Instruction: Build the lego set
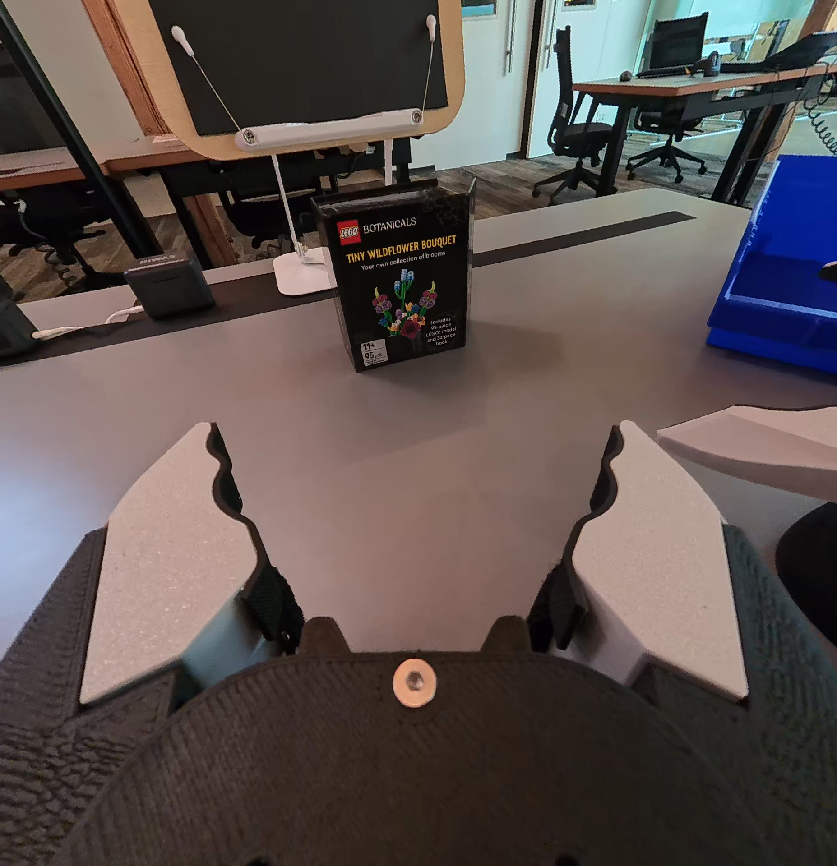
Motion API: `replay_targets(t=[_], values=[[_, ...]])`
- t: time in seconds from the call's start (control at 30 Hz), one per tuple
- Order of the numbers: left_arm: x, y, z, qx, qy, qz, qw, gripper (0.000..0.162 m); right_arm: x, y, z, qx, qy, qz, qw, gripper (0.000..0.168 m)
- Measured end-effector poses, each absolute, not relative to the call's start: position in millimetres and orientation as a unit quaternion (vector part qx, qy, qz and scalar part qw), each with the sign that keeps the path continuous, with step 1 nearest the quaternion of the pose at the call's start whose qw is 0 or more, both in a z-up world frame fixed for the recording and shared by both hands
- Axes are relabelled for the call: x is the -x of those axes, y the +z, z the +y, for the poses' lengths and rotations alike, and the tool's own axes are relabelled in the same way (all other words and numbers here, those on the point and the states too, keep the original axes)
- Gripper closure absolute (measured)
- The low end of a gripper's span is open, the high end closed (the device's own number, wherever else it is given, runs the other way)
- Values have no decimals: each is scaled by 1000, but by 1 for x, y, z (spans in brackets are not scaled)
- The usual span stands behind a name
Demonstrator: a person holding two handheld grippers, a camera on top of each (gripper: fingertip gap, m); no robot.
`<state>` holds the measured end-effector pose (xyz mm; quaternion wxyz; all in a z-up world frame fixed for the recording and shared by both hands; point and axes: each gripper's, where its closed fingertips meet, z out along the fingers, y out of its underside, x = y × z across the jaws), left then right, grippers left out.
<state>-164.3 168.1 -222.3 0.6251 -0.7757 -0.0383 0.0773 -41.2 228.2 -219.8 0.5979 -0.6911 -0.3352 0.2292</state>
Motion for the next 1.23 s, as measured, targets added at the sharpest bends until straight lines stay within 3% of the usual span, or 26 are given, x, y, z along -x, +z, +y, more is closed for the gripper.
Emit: replay_targets(t=[0.1,0.13,0.17,0.2,0.23,0.57,1.1,1.23], values=[[166,-220,167,771,85,-29,631,19,39,-217,227,689,231,-334,600,25],[164,-218,166,766,88,-10,637,39,39,-215,224,683,237,-342,601,39],[159,-216,164,760,80,22,645,91,41,-210,215,664,256,-363,601,79],[153,-215,163,757,65,46,648,161,44,-204,201,637,289,-391,598,149],[155,-219,163,768,61,49,636,162,46,-197,191,620,320,-396,597,168],[219,-244,169,817,334,113,457,162,88,-147,25,403,404,-604,555,168],[216,-247,173,782,468,197,363,162,109,-190,33,494,340,-644,475,168],[209,-255,177,796,440,212,359,162,109,-187,36,493,364,-645,456,167]])
